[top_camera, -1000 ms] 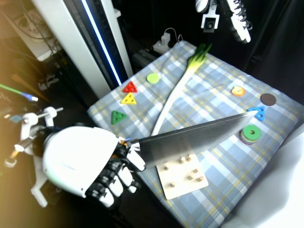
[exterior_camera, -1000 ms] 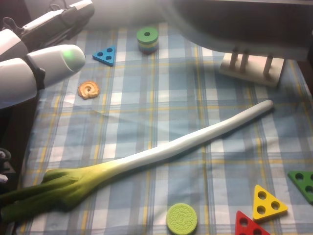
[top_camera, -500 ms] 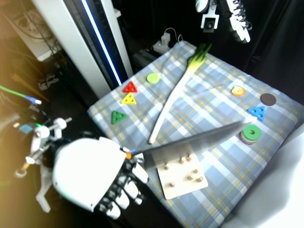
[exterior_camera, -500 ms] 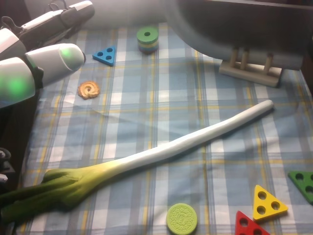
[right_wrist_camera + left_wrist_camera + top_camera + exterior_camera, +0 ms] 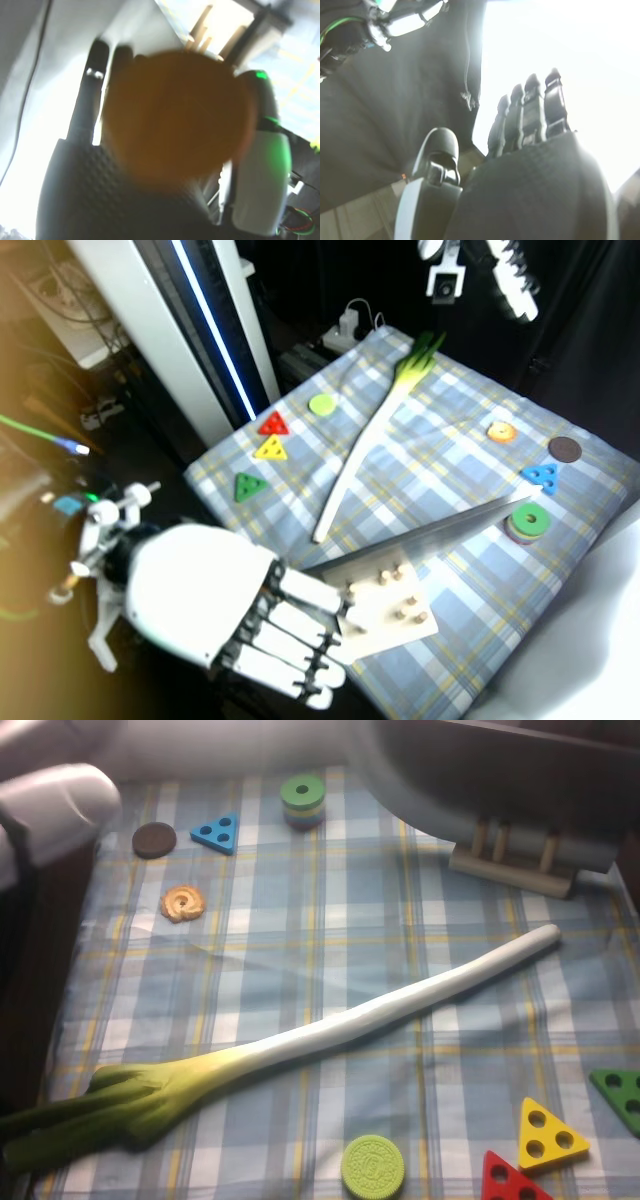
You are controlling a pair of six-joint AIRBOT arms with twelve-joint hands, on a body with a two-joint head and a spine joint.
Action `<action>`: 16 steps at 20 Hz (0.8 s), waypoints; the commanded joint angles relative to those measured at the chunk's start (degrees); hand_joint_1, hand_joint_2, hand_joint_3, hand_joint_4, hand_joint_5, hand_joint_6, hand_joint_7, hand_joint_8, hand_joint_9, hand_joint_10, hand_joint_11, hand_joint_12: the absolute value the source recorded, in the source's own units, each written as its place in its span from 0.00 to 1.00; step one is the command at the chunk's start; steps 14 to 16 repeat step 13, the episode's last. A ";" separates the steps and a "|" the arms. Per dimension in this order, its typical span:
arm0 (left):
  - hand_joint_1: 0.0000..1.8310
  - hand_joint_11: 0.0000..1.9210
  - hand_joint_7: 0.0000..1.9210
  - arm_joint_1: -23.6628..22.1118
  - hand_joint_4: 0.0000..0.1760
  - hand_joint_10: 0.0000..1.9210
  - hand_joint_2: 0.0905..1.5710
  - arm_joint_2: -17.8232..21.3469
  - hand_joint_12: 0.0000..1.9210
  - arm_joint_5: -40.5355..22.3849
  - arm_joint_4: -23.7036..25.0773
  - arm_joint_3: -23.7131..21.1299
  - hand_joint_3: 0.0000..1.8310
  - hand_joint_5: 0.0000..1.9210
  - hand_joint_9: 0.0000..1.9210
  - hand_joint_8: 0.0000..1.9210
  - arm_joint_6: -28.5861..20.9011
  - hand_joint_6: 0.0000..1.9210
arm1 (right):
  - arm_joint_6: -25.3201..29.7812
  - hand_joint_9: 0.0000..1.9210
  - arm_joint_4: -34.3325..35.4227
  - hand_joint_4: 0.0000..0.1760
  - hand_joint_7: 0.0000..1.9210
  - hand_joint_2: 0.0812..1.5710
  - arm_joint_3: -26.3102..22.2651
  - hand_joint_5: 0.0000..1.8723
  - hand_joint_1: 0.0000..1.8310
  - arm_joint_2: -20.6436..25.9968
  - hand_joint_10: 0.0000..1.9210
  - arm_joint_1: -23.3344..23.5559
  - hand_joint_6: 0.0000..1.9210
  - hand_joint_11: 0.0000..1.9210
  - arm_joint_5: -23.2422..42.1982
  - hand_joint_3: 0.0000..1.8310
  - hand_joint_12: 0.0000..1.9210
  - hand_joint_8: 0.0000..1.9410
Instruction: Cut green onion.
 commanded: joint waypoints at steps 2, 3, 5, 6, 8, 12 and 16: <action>0.16 0.01 0.05 0.50 0.00 0.00 0.89 1.12 0.02 -13.13 -2.30 0.16 0.00 0.05 0.07 0.00 -0.32 0.00 | -0.06 0.02 2.56 0.99 0.03 0.49 -2.77 0.00 0.42 3.80 0.00 0.52 0.00 0.00 14.65 0.00 0.01 0.00; 0.16 0.01 0.05 1.02 0.00 0.00 0.89 1.52 0.02 -15.66 -3.26 -0.02 0.00 0.05 0.07 0.00 -0.50 0.00 | -0.06 0.02 2.63 0.99 0.03 0.49 -4.76 0.00 0.42 5.56 0.00 0.17 0.00 0.00 18.31 0.00 0.01 0.00; 0.25 0.00 0.07 3.48 0.00 0.00 0.74 1.60 0.26 -21.53 -4.25 -0.11 0.01 0.04 0.09 0.00 -3.87 0.00 | -0.07 0.00 3.09 1.00 0.02 0.52 -10.03 0.00 0.45 9.15 0.00 -3.24 0.00 0.00 28.52 0.00 0.00 0.00; 0.25 0.00 0.07 4.93 0.00 0.00 0.73 1.06 0.30 -23.14 -4.28 0.38 0.01 0.04 0.09 0.00 -6.87 0.00 | -0.07 0.00 3.78 1.00 0.02 0.52 -12.08 0.00 0.45 10.04 0.00 -5.84 0.00 0.00 32.88 0.00 0.00 0.00; 0.26 0.00 0.05 7.08 0.00 0.00 0.69 0.09 0.19 -26.26 -4.52 1.30 0.00 0.04 0.05 0.00 -11.51 0.00 | -0.07 0.02 7.27 0.85 0.03 0.53 -14.77 0.00 0.42 9.66 0.01 -14.24 0.00 0.00 42.93 0.01 0.00 0.01; 0.29 0.00 0.03 8.65 0.00 0.00 0.69 -2.00 0.05 -32.58 -5.64 4.09 0.00 0.04 0.01 0.00 -22.10 0.00 | 4.93 0.06 18.41 0.82 0.07 0.52 -18.28 0.00 0.43 6.25 0.01 -36.00 0.00 0.01 72.36 0.00 0.01 0.01; 0.09 0.00 0.03 7.49 0.00 0.00 0.83 -3.24 0.01 -32.58 -4.88 6.05 0.02 0.07 0.00 0.00 -26.03 0.01 | 5.89 0.08 20.02 0.74 0.09 0.58 -18.72 0.00 0.37 5.72 0.01 -38.61 0.00 0.05 72.45 0.00 0.03 0.00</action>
